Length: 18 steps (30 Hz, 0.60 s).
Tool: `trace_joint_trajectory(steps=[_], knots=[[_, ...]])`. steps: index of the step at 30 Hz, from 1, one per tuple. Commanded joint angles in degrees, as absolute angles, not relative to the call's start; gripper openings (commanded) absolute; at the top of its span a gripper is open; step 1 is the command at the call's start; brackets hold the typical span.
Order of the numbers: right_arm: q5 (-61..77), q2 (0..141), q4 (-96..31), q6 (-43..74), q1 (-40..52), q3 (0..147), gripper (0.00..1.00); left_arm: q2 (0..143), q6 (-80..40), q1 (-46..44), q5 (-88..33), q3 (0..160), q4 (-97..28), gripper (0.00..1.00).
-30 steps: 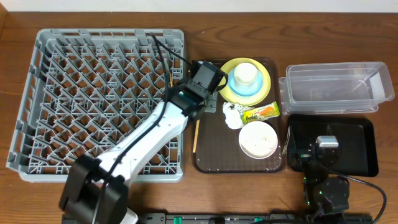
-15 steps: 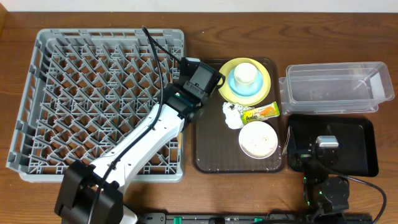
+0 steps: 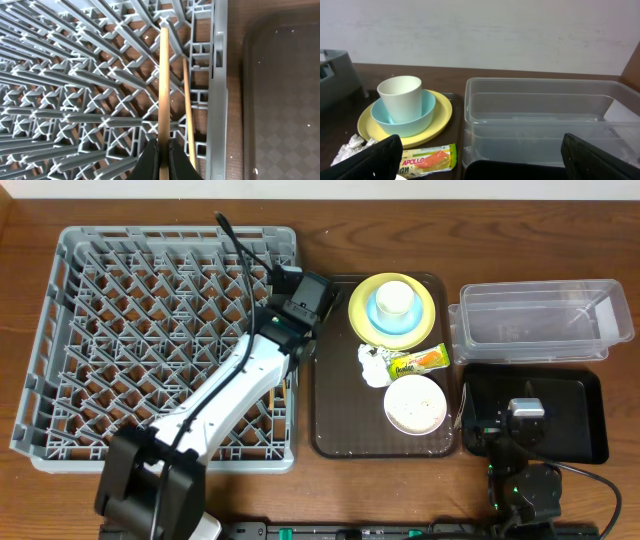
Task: Sort waste into correct bins and load items into the dishwasher rack
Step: 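Release the chopstick and move the left gripper over the foil and wrapper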
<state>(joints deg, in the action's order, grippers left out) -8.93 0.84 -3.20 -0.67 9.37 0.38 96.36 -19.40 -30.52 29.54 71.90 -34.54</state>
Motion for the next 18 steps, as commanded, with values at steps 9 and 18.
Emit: trace_joint_trajectory(steps=[9, 18], knots=[[-8.97, 0.82, -3.42, -0.91, 8.97, 0.3, 0.99, 98.91, -18.68, -30.44, 27.7, 71.46, -33.56, 0.08], [-8.95, 0.82, -3.42, -0.91, 8.97, 0.3, 0.99, 98.91, -18.68, -30.44, 27.18, 71.48, -33.58, 0.26]])
